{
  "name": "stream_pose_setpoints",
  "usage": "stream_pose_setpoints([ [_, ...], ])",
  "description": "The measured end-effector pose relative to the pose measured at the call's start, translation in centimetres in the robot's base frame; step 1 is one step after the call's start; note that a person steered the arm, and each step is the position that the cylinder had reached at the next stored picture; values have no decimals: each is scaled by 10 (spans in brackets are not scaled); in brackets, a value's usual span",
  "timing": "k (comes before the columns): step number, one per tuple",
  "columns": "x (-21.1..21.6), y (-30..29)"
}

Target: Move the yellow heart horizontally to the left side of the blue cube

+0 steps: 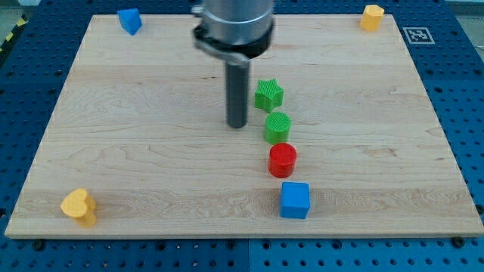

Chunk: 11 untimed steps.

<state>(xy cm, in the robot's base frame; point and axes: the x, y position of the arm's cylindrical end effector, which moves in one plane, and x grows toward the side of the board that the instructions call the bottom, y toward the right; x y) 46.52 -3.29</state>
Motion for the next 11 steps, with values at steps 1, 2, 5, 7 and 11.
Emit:
stream_pose_setpoints([
  [1,25,-41],
  [2,25,-44],
  [5,109,-224],
  [7,153,-228],
  [11,150,-158],
])
